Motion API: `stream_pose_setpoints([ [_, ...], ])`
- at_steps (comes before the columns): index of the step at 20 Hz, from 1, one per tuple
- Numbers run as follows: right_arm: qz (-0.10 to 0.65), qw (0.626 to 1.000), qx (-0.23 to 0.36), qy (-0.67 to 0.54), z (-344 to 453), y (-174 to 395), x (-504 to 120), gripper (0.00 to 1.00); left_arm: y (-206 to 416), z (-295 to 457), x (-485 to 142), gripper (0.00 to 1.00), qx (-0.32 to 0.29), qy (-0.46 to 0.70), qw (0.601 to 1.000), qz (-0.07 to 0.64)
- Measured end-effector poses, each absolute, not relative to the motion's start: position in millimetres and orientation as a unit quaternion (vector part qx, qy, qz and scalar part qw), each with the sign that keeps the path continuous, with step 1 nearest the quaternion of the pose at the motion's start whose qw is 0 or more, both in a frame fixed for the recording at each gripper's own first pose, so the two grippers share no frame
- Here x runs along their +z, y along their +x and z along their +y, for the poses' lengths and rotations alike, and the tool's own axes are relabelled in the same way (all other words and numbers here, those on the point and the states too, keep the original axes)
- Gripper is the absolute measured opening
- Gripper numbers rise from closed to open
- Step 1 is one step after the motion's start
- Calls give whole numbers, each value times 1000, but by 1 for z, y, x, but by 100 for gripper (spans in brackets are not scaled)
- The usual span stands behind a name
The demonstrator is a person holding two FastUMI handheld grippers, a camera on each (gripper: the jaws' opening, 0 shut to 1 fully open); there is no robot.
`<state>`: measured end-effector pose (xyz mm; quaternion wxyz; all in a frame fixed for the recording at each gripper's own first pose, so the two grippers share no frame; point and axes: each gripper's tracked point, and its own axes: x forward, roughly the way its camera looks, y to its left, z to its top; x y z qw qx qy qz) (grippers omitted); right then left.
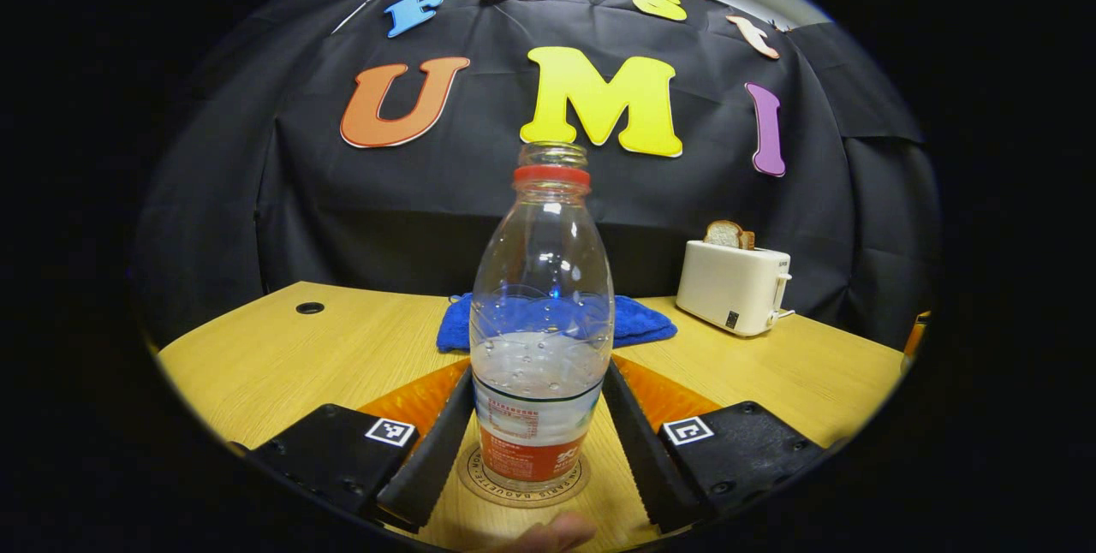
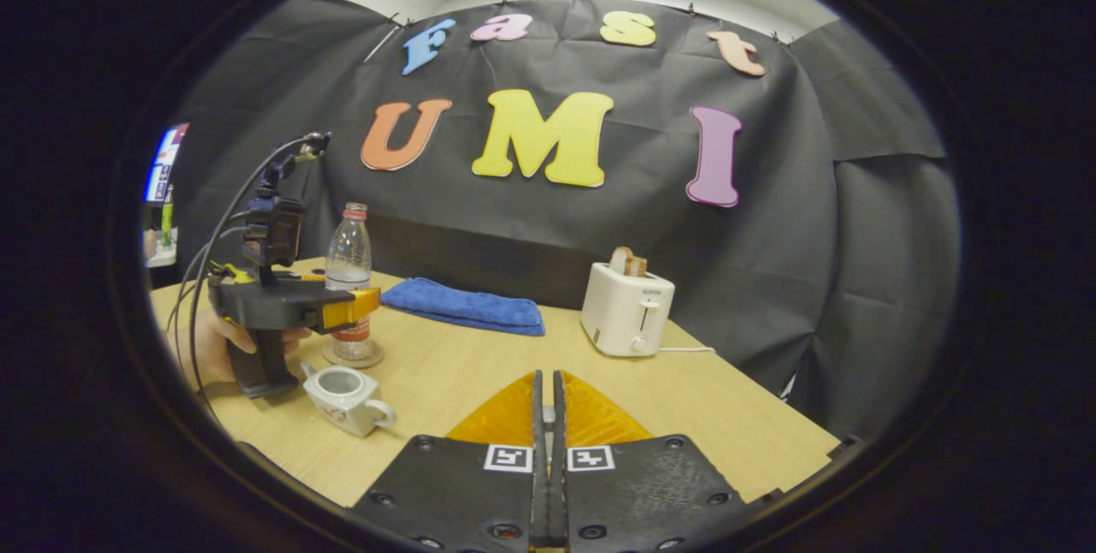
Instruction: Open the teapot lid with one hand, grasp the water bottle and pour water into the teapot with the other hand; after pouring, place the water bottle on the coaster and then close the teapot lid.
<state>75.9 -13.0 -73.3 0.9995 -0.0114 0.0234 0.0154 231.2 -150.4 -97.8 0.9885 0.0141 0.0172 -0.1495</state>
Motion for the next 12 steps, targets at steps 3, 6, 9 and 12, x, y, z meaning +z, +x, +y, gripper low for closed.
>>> stream_pose_setpoints([
  [3,23,1000,12,-11,-12,75,-72,0,222,-146,-90,91,-147,20,989,10],
  [6,23,1000,17,-11,-6,73,-71,0,208,-134,-75,91,-140,22,990,-9],
  [9,14,999,26,-13,2,69,-66,0,188,-121,-65,92,-133,24,991,-17],
  [12,10,999,34,-16,12,64,-64,0,163,-110,-54,91,-131,19,991,-27],
])
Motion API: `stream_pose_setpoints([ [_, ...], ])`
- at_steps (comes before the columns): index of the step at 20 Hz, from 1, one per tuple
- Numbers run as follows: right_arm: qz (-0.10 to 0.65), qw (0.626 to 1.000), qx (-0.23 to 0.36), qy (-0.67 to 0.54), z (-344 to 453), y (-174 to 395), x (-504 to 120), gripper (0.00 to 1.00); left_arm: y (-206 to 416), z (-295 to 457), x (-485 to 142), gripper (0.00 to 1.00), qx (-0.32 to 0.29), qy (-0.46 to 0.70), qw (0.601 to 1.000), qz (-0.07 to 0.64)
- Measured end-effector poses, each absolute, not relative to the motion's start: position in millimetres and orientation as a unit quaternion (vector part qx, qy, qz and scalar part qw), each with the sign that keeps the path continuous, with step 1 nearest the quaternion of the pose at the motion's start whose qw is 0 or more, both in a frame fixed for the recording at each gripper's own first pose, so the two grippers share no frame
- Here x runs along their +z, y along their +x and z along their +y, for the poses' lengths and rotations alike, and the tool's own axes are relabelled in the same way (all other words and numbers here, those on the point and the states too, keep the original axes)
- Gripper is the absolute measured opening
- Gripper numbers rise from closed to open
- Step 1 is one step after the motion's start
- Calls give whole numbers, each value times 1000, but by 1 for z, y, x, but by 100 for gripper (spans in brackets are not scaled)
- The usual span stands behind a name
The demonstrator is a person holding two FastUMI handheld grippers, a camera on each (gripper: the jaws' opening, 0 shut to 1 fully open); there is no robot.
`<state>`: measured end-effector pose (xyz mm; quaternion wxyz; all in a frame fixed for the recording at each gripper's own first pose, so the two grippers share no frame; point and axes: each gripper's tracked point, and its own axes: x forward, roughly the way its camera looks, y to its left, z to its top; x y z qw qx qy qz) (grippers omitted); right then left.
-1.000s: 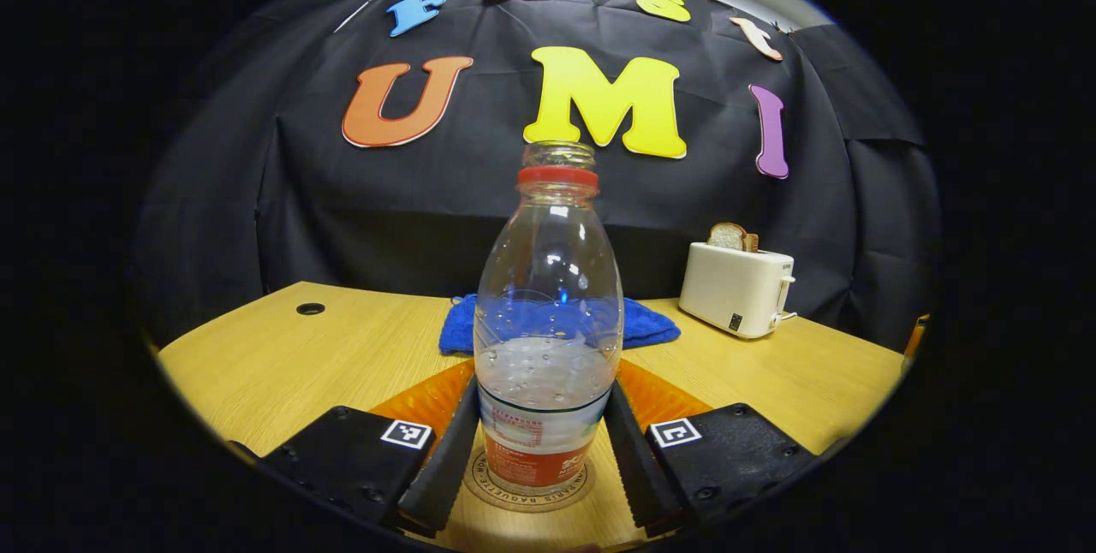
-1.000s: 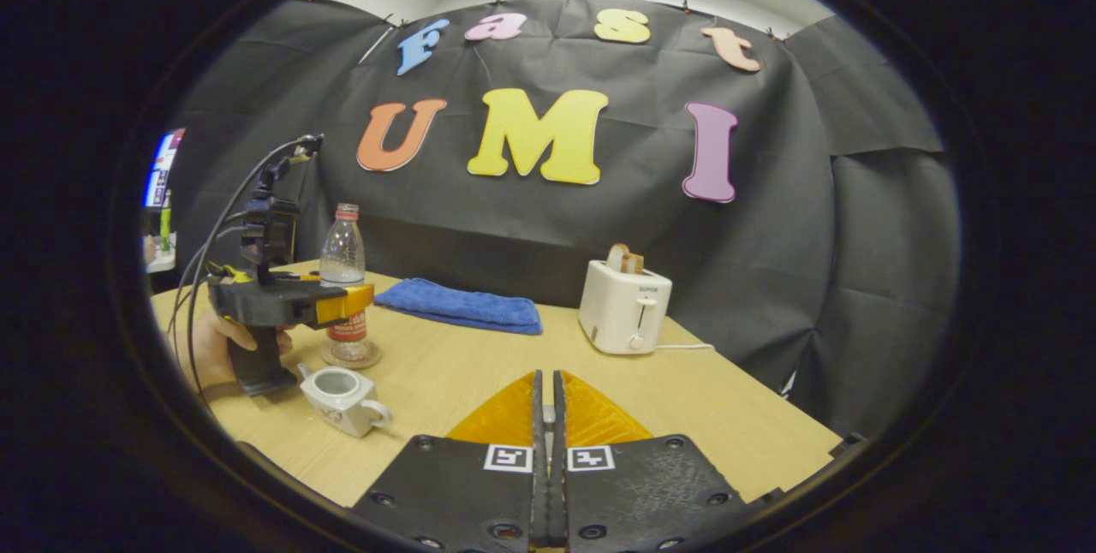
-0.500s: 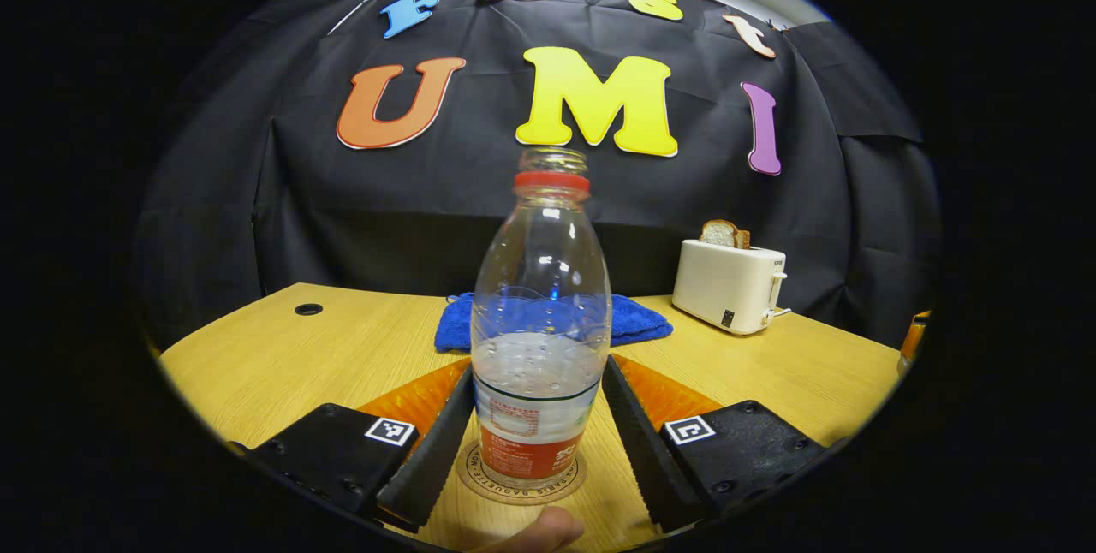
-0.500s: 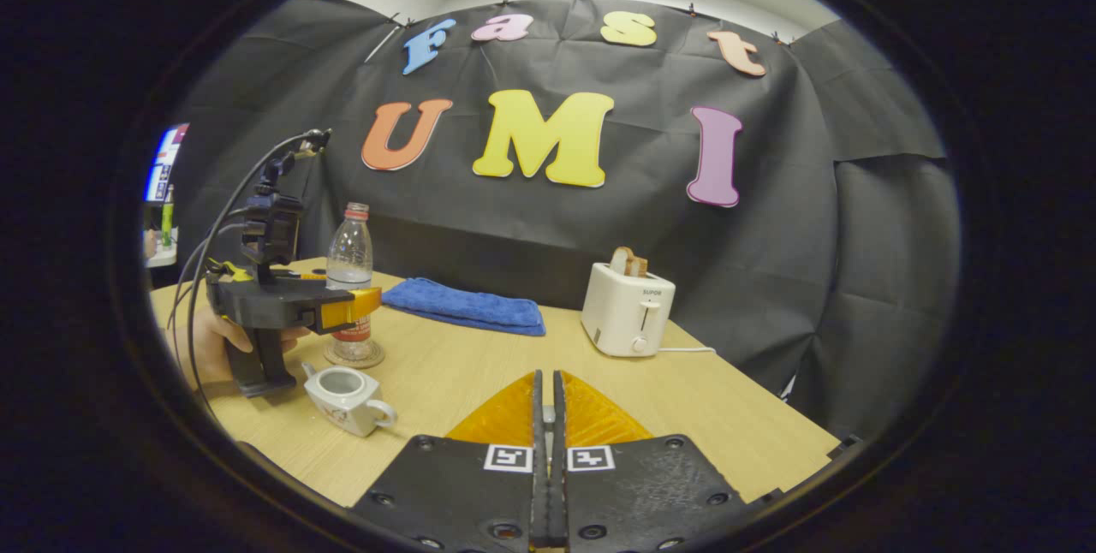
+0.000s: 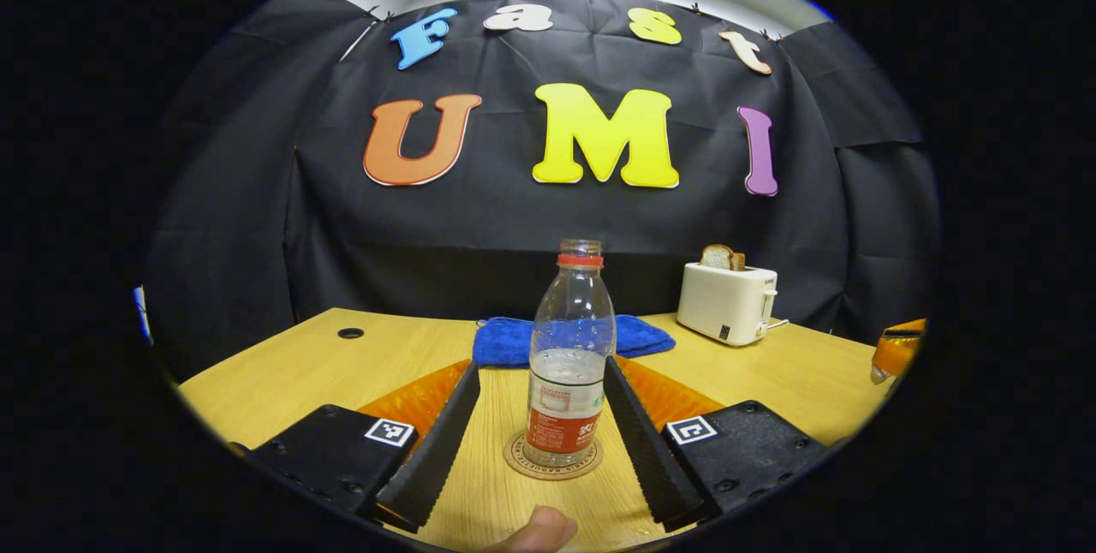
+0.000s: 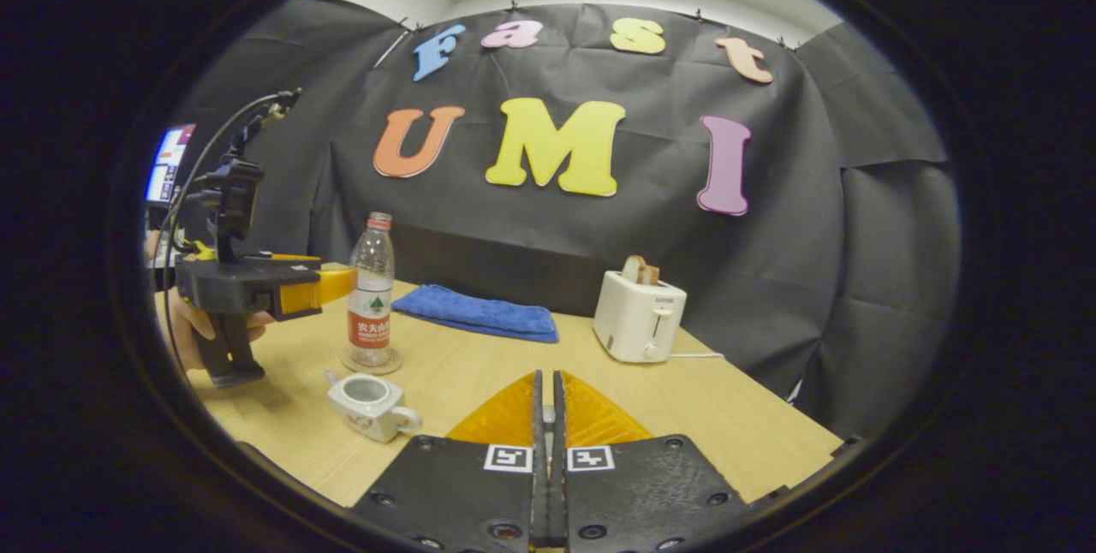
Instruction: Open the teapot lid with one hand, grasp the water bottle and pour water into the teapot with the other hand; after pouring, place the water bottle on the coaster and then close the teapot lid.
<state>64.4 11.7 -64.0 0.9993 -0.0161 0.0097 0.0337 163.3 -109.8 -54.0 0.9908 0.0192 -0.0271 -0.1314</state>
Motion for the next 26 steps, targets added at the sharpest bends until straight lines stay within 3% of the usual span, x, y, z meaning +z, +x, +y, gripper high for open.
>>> stream_pose_setpoints([
  [7,6,997,71,-11,49,62,-72,1,107,-64,-40,91,-81,7,996,-29],
  [15,20,985,167,33,113,79,-76,1,57,-48,-23,91,-83,21,995,-41],
  [26,33,980,193,49,162,107,-82,1,45,-7,-16,91,-40,39,998,-1],
])
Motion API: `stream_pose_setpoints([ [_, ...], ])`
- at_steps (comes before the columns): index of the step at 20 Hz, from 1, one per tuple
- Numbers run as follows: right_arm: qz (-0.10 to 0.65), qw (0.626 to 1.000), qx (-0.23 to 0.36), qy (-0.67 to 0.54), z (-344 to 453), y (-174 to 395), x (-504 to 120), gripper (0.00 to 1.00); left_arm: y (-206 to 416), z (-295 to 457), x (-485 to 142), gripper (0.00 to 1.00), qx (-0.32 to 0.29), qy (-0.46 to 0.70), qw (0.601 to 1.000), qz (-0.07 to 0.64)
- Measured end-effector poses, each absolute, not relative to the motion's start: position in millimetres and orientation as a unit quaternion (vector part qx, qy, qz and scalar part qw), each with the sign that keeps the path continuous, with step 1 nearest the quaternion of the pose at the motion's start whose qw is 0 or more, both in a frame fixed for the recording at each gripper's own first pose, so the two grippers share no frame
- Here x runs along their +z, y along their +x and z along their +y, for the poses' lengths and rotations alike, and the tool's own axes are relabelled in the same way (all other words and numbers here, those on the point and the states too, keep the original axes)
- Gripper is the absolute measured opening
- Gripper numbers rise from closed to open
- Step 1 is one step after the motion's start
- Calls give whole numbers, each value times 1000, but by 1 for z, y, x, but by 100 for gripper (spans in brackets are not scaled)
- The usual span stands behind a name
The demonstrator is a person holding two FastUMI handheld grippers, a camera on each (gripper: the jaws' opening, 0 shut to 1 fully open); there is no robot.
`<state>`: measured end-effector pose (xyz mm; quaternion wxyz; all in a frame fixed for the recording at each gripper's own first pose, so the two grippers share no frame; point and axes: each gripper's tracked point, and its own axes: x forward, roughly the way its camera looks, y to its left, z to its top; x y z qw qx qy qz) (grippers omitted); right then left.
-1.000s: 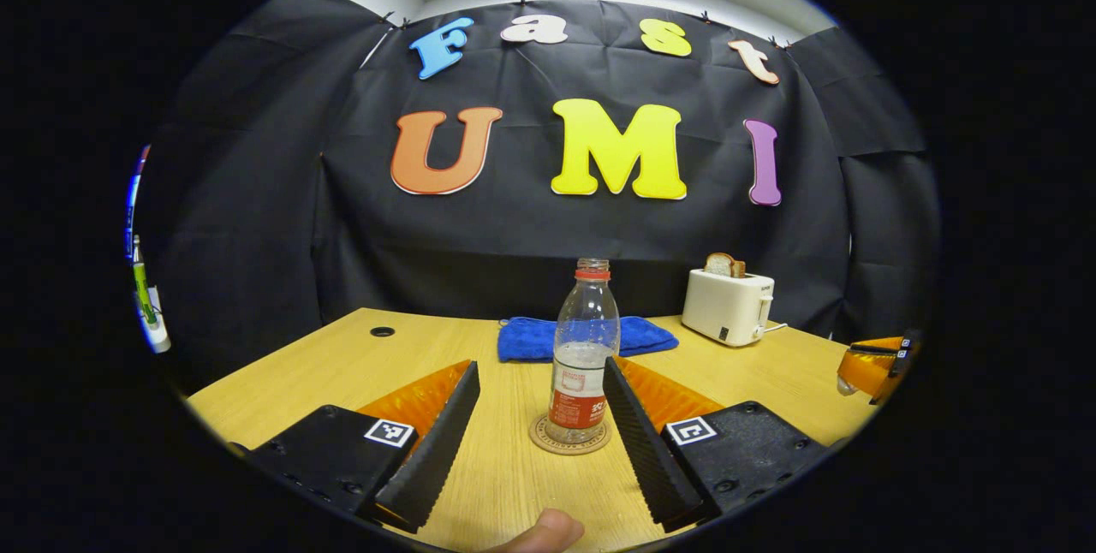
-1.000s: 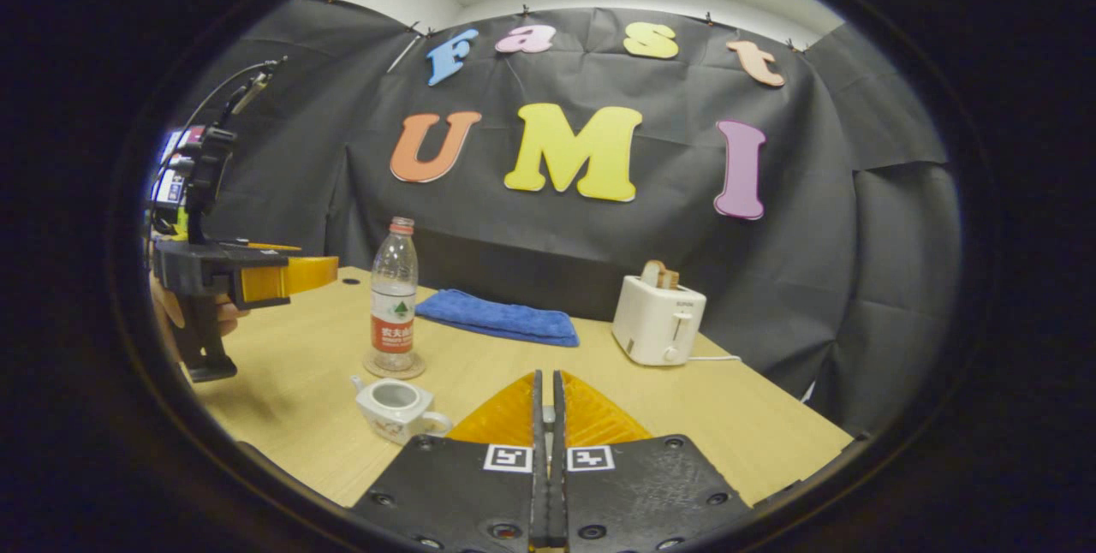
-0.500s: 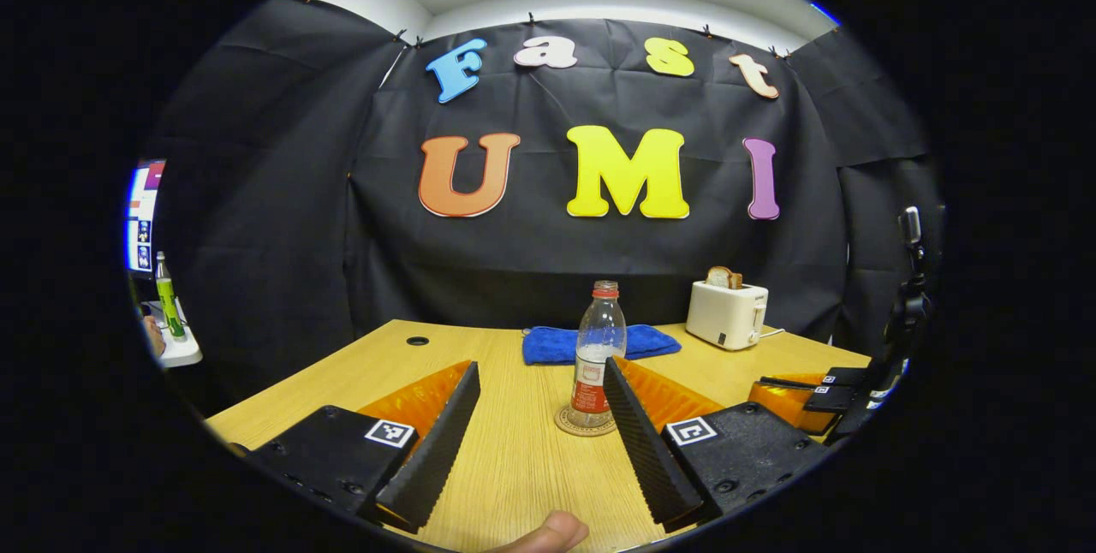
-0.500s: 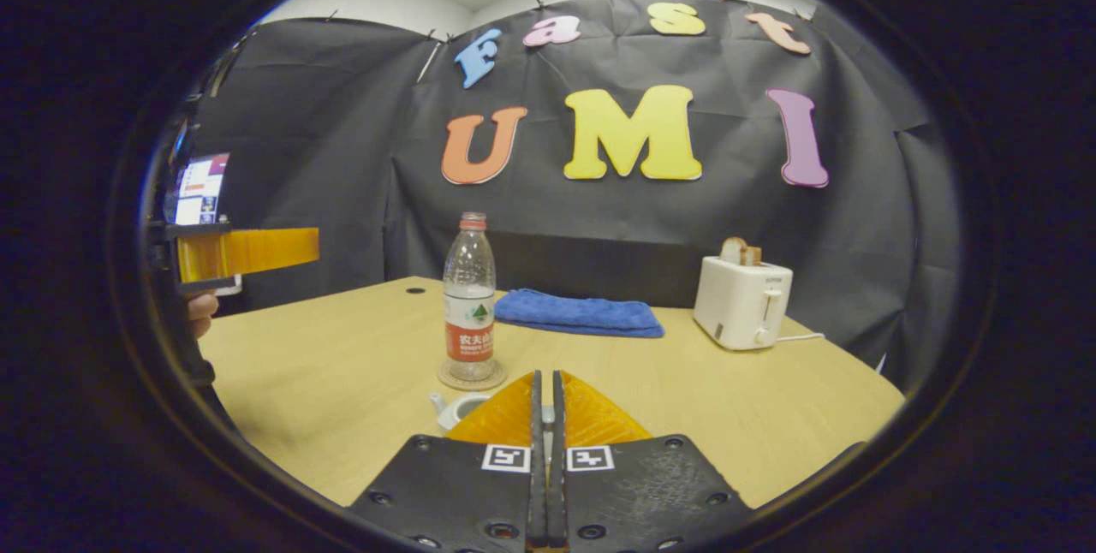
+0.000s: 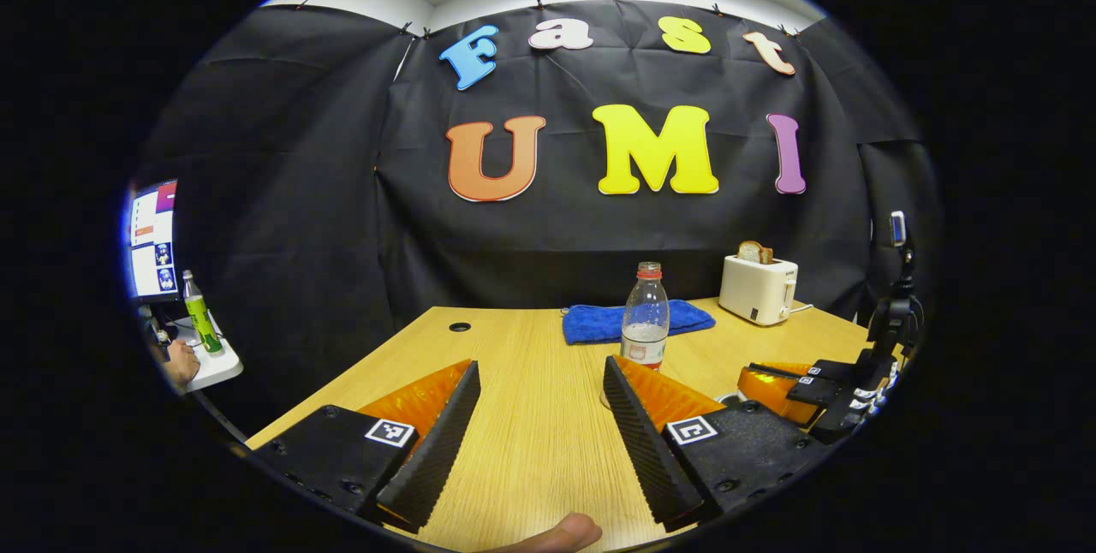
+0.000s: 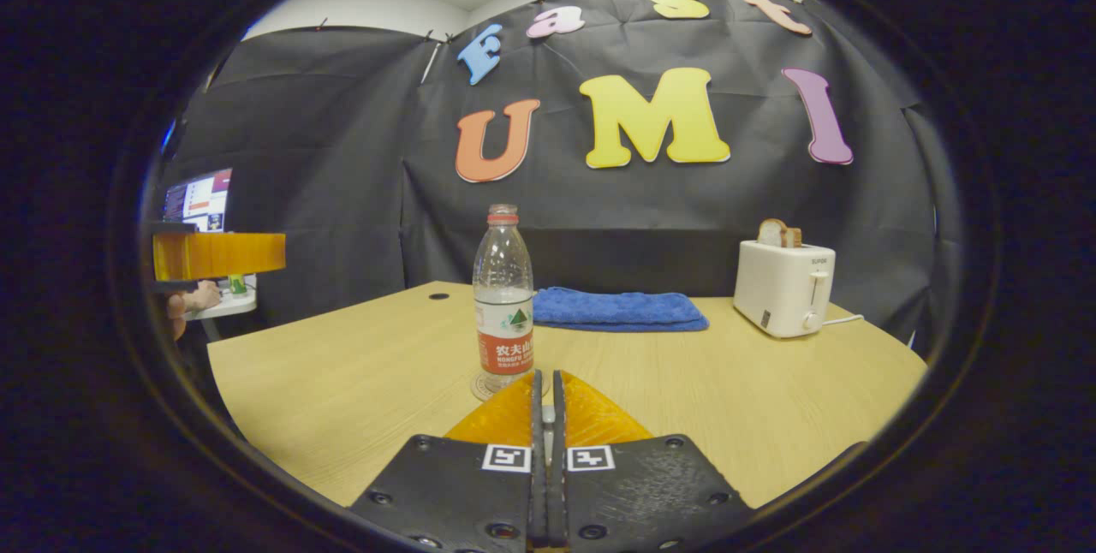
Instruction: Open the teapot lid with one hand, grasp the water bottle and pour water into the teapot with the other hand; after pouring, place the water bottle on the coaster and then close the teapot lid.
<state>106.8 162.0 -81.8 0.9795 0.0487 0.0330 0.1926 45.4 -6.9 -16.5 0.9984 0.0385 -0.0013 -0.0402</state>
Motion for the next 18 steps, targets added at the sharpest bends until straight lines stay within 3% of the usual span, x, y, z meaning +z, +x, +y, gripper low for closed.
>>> stream_pose_setpoints([
  [14,27,983,181,25,173,109,-78,7,45,0,-24,91,-53,5,998,19],
  [17,19,985,166,29,160,106,-71,14,41,-3,-22,91,-54,15,998,16],
  [18,18,986,160,34,154,104,-68,22,40,-4,-20,91,-53,14,998,14],
])
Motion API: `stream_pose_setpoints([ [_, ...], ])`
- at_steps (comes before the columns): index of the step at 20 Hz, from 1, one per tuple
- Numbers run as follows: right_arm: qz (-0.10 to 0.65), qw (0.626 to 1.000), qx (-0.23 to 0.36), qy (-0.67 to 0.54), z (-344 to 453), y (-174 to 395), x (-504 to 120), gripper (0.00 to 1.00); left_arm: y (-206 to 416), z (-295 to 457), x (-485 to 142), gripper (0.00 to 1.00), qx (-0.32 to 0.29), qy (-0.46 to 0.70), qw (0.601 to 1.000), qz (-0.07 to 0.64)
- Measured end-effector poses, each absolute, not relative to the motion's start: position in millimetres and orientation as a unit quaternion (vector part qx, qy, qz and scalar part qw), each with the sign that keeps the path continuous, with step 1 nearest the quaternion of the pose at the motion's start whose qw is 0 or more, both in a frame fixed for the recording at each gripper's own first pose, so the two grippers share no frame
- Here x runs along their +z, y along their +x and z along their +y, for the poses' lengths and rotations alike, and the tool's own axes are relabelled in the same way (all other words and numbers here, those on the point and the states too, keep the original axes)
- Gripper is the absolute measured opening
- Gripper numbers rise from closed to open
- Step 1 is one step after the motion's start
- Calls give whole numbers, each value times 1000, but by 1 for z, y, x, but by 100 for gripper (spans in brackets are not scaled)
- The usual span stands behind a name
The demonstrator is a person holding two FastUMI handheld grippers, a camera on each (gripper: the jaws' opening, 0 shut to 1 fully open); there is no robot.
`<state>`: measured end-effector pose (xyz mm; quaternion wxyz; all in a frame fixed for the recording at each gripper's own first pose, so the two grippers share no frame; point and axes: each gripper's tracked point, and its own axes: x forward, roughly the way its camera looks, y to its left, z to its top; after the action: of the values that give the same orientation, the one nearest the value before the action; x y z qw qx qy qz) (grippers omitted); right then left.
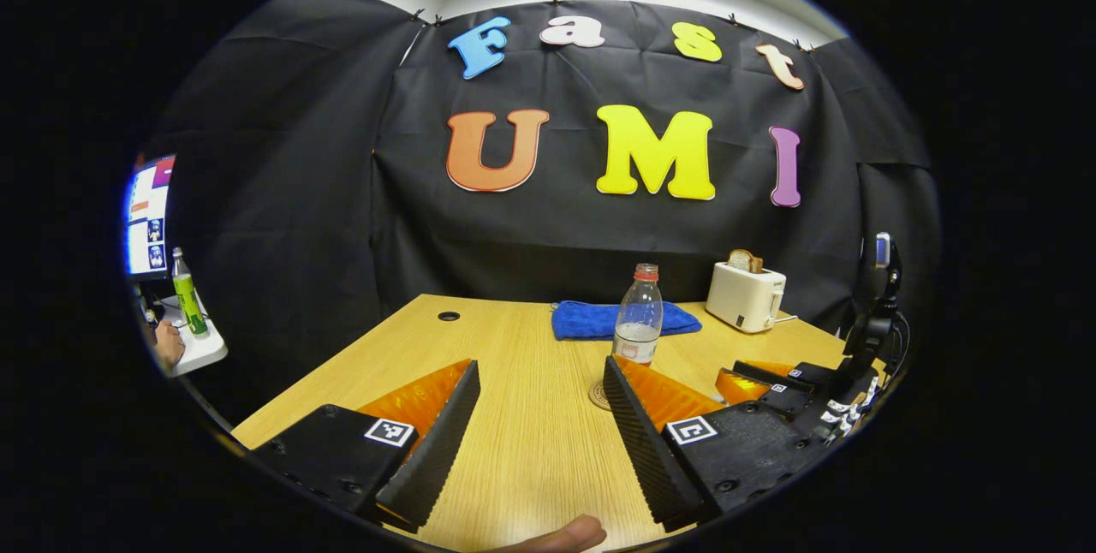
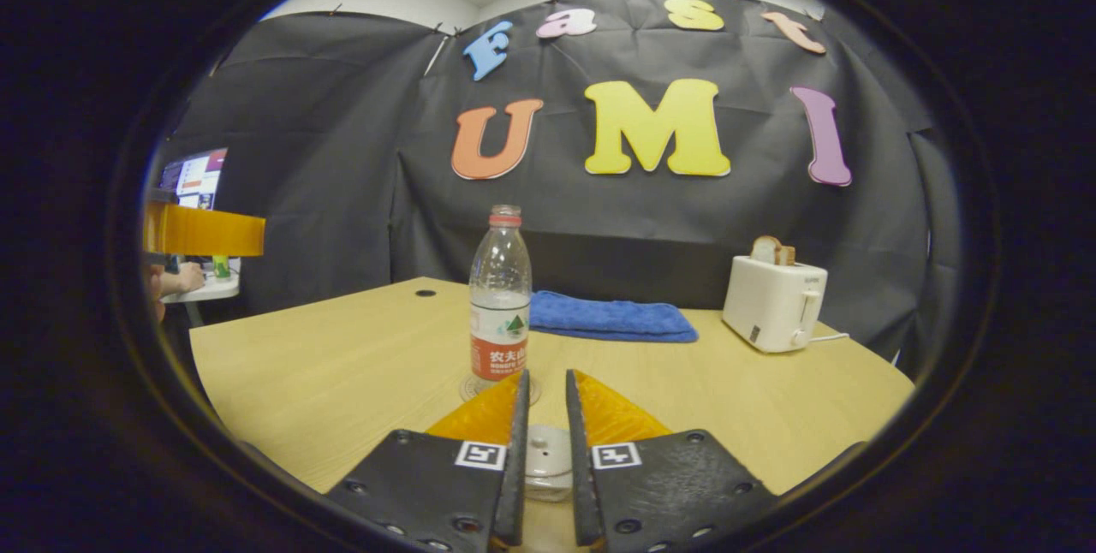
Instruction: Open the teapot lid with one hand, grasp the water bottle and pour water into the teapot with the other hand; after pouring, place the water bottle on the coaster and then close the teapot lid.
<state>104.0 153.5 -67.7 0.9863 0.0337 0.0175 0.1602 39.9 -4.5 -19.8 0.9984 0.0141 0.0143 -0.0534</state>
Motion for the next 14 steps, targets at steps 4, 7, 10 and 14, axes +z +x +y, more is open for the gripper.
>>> stream_pose_setpoints([
  [4,21,990,128,54,119,100,-58,45,32,-12,-14,91,-58,13,998,11],
  [7,12,991,119,61,95,92,-45,71,29,-9,-3,88,-44,14,999,-3],
  [10,-7,991,119,58,73,76,-21,86,26,-10,-5,98,-36,26,999,1],
  [14,-52,994,87,38,33,52,13,97,28,-9,2,98,-23,35,999,-7],
])
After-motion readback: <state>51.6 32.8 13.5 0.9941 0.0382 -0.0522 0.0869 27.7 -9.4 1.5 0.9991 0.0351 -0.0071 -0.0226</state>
